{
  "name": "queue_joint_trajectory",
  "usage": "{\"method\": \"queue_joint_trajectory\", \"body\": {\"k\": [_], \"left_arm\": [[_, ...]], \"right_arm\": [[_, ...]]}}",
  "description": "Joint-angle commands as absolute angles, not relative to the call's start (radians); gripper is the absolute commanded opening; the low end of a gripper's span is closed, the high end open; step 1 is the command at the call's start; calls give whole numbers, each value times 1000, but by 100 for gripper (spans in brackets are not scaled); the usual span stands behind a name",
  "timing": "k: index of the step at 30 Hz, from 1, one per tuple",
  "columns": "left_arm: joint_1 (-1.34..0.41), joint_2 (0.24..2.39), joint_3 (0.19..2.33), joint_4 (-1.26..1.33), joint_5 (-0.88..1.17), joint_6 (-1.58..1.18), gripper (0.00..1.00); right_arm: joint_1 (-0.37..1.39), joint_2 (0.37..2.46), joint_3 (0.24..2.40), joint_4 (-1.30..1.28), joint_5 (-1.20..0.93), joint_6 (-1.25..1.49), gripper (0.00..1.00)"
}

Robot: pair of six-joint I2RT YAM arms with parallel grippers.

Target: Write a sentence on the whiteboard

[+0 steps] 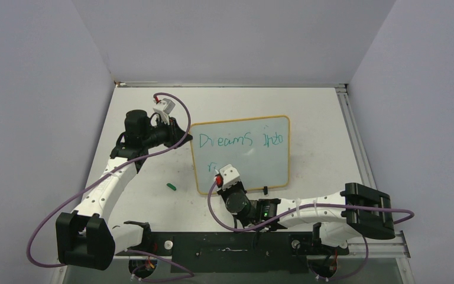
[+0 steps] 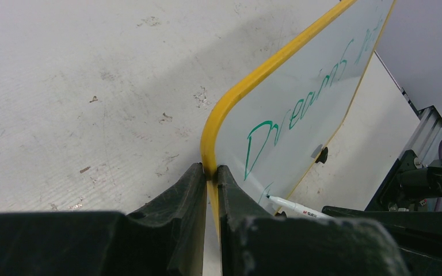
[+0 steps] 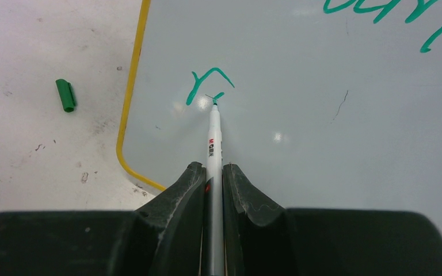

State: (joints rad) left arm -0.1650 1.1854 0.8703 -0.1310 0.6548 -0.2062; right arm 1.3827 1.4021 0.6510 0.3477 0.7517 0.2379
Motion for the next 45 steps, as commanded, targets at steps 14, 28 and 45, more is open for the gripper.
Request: {"method": "queue_joint_trajectory", "body": {"k": [14, 28, 45], "left_arm": [[-175, 1166, 894, -109, 673, -216, 0], [-174, 1163, 895, -108, 674, -216, 0], [-175, 1168, 894, -108, 676, -218, 0]], "right_arm": [[1369, 1351, 667, 357, 831, 224, 5], [1371, 1396, 683, 340, 762, 239, 5], [1382, 1333, 654, 214, 823, 309, 5]]}}
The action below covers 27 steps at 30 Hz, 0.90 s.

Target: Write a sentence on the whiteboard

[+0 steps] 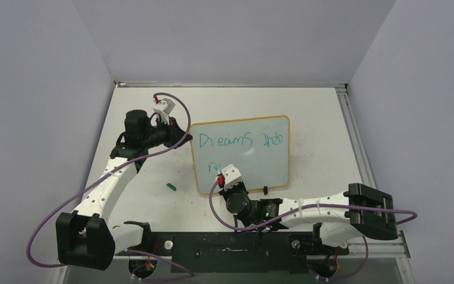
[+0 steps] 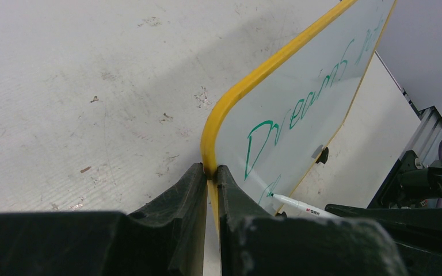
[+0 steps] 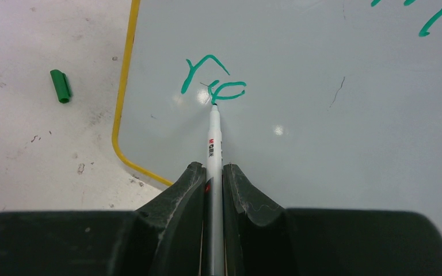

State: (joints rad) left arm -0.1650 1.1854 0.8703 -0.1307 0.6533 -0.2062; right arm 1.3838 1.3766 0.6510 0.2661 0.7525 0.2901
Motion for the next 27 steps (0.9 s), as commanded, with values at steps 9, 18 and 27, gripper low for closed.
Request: {"method": "queue_joint_trajectory", "body": {"k": [9, 18, 27], "left_arm": [[-176, 1171, 894, -107, 676, -218, 0], [-176, 1171, 894, -106, 675, -218, 0], [-176, 1171, 894, -106, 676, -218, 0]], "right_arm": [[1387, 1242, 622, 265, 824, 269, 5], [1358, 1251, 624, 269, 825, 260, 5], [1312, 1286, 630, 294, 771, 255, 5]]}}
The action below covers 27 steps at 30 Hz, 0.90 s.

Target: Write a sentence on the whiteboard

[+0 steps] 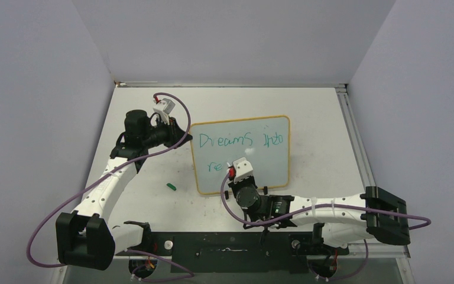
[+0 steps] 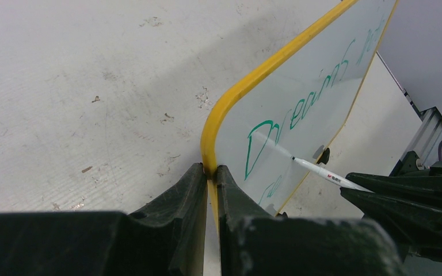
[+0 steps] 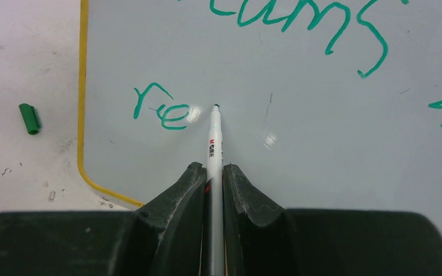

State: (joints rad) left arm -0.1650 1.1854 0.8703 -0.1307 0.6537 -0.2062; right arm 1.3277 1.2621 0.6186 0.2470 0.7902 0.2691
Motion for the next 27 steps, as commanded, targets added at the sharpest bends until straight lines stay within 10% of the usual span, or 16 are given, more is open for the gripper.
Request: {"method": "queue_joint_trajectory", "body": {"k": [1, 27], "left_arm": [[-176, 1170, 894, -106, 676, -218, 0], [-176, 1169, 894, -106, 677, -218, 0]], "right_arm": [[1310, 1290, 630, 302, 767, 249, 5], [1352, 1258, 621, 208, 826, 283, 5]]}}
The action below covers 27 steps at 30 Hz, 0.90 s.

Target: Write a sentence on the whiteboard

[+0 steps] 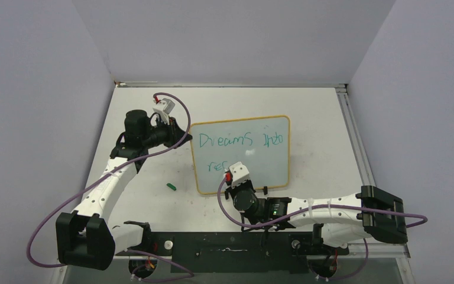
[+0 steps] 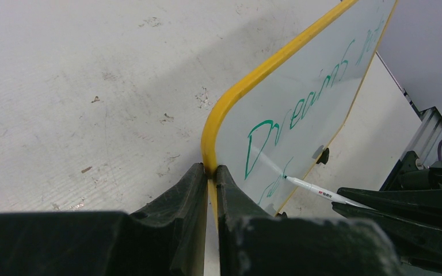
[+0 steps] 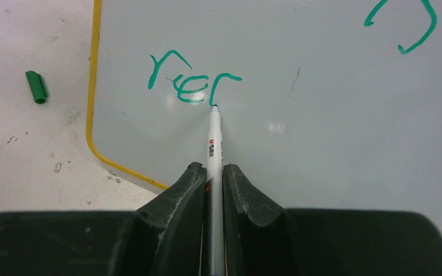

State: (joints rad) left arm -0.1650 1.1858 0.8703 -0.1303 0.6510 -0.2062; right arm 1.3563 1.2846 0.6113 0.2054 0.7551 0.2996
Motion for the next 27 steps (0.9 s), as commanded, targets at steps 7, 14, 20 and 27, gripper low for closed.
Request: {"method": "queue_joint_trajectory", "body": {"k": [7, 14, 20, 27], "left_arm": [[-176, 1166, 894, -106, 677, -218, 0], [-176, 1166, 894, -106, 677, -218, 0], [-176, 1167, 894, -106, 677, -218, 0], [-176, 1168, 894, -106, 677, -218, 0]], "right_arm": [[1319, 1256, 638, 271, 833, 227, 5], [1295, 1259, 648, 305, 823, 196, 5], [1302, 1254, 637, 269, 818, 231, 5], [1342, 1254, 614, 193, 821, 309, 5]]}}
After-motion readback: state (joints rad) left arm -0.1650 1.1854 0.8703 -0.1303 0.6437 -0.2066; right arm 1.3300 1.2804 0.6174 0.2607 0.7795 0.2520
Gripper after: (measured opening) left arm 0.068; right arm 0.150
